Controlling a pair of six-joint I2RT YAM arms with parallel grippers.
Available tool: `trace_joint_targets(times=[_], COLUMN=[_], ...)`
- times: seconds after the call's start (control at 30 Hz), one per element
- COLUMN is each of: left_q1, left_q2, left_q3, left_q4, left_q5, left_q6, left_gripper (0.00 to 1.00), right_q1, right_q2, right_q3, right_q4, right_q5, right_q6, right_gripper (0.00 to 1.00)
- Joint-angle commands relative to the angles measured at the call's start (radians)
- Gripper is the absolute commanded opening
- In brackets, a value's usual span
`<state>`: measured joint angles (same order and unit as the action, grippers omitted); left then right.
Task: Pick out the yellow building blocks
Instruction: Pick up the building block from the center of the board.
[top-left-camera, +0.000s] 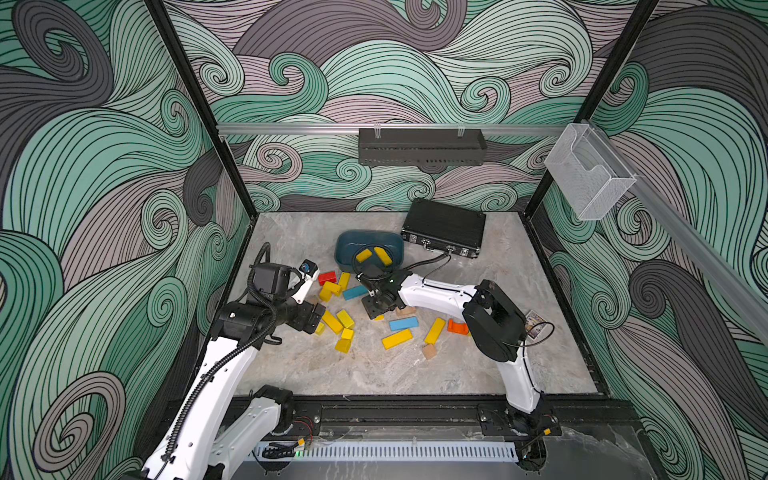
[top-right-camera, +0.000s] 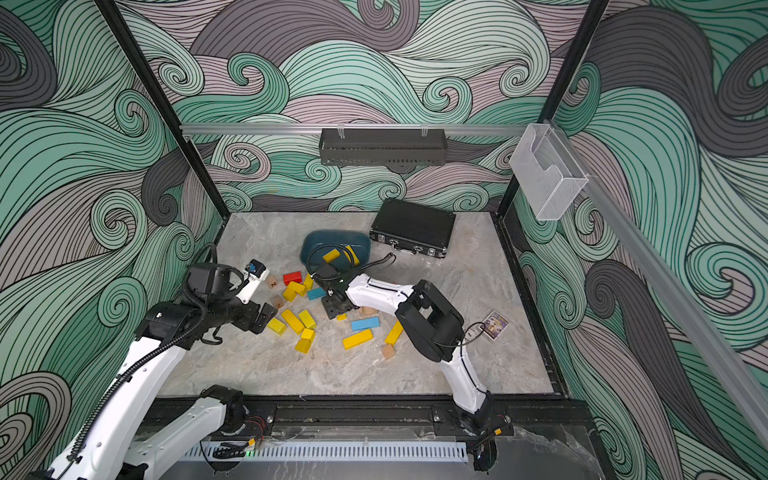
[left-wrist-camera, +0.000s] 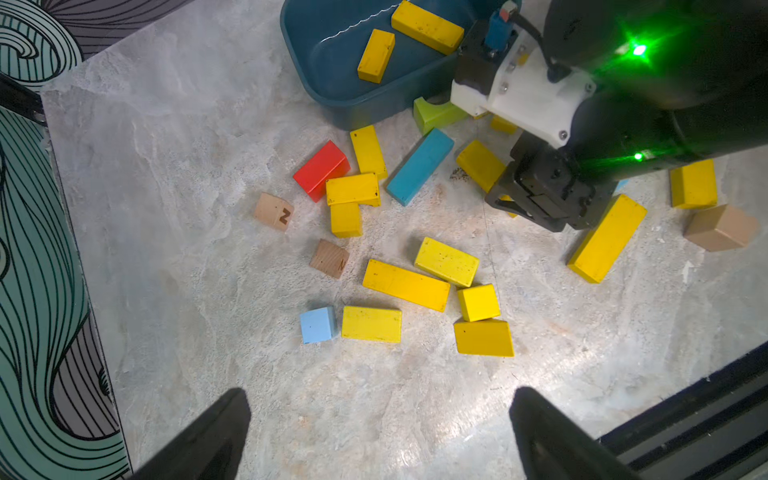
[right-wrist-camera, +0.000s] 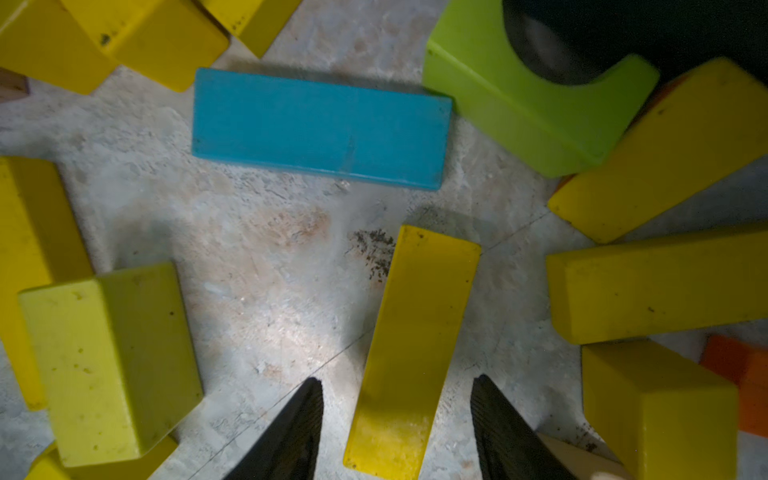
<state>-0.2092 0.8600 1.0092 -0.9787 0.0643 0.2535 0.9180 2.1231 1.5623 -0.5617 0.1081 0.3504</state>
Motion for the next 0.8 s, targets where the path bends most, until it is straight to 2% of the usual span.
trace_joint_targets(times=[0.0, 0.2, 0.4, 0.47, 0.57, 0.77], left_q1=[0.01, 0.01, 0.01, 0.01, 0.01, 0.01], left_q2=[-0.013, -0.002, -0.009, -0.008, 0.002, 0.045], left_q3=[0.015, 0.013, -0.001, -0.004, -0.016, -0.05], left_q4=[-0.027, -0.031, -0.029, -0.028, -0.009, 0.048], left_q5=[0.018, 0.015, 0.009, 0.007, -0.004, 0.006], left_q6=[0.016, 0.027, 0.042, 0.054, 0.075, 0.124], left_gripper=[0.99, 0.99, 0.99, 0.99, 0.99, 0.98], right_q1=[0.004, 0.004, 0.002, 0.002, 0.002, -0.002], right_q2=[0.025, 0.053, 0.078, 0.077, 0.066, -0.021], right_q3=[0.027, 0.033, 0.033, 0.023, 0.004, -0.039], right_q4=[-0.045, -0.051, -0.055, -0.055, -0.054, -0.062], right_q5=[0.046, 0.055, 0.053, 0.061, 0.074, 0.079], right_q6=[0.02, 0.013, 0.016, 0.015, 0.009, -0.047], right_gripper=[0.59, 0.56, 0.48, 0.42, 0.28, 0.1])
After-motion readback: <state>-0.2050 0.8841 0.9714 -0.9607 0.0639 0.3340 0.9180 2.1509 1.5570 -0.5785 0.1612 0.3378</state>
